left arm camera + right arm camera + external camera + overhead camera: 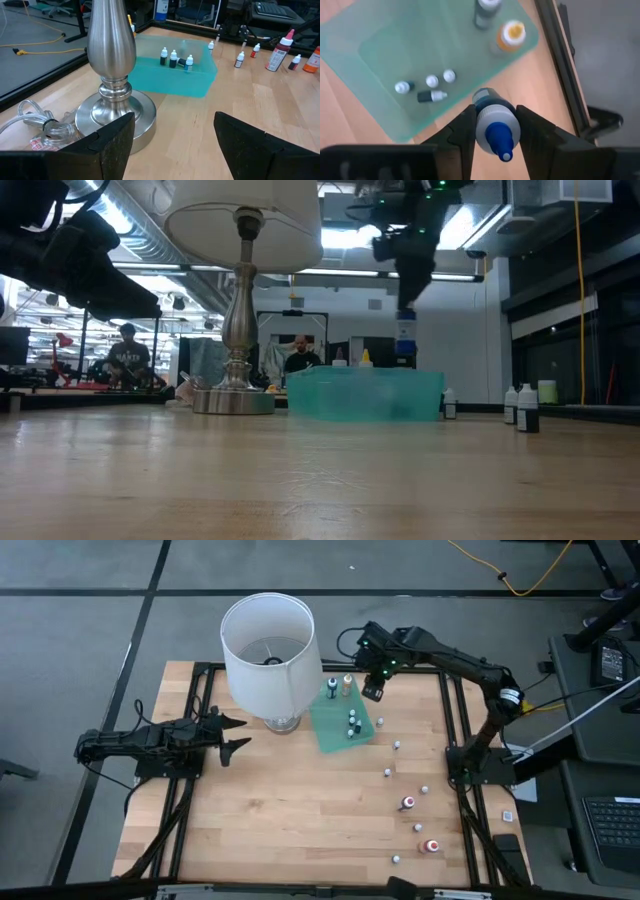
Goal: Pick & Place food coloring
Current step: Put the large blue food coloring bottle into the green bin, then put the small brown food coloring bottle into the green bin
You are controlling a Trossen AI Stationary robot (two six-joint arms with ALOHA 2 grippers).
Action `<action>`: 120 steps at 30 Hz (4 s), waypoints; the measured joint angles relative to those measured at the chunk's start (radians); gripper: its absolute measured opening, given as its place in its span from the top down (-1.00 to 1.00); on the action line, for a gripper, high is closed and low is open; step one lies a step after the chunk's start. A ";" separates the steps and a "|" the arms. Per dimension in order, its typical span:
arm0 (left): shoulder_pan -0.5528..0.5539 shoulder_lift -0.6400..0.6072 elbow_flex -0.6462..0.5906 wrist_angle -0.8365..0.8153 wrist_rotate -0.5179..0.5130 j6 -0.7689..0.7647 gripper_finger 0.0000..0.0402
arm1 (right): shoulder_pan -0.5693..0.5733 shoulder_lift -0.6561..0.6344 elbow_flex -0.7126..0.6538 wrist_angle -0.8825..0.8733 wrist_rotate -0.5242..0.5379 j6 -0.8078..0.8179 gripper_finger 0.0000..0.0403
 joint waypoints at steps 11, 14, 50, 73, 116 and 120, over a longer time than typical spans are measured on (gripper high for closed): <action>0.000 0.000 0.000 0.000 0.000 0.000 -0.33 | 0.051 0.149 0.089 0.054 -0.001 -0.032 0.36; 0.000 0.000 0.000 0.000 0.000 0.000 -0.34 | 0.050 0.180 0.089 0.075 -0.001 -0.032 0.36; 0.000 0.000 0.000 0.000 0.000 0.000 -0.33 | 0.025 0.248 -0.050 0.237 -0.010 -0.021 0.16; 0.000 0.000 0.000 0.000 0.000 0.000 -0.34 | 0.105 -0.055 -0.116 0.026 0.025 0.363 -0.31; 0.000 0.000 0.000 0.000 0.000 0.000 -0.33 | 0.036 -0.145 -0.778 0.554 -0.005 0.210 -0.31; 0.000 0.000 0.000 0.000 0.000 0.000 -0.34 | 0.035 -0.141 -0.807 0.589 -0.010 0.210 -0.31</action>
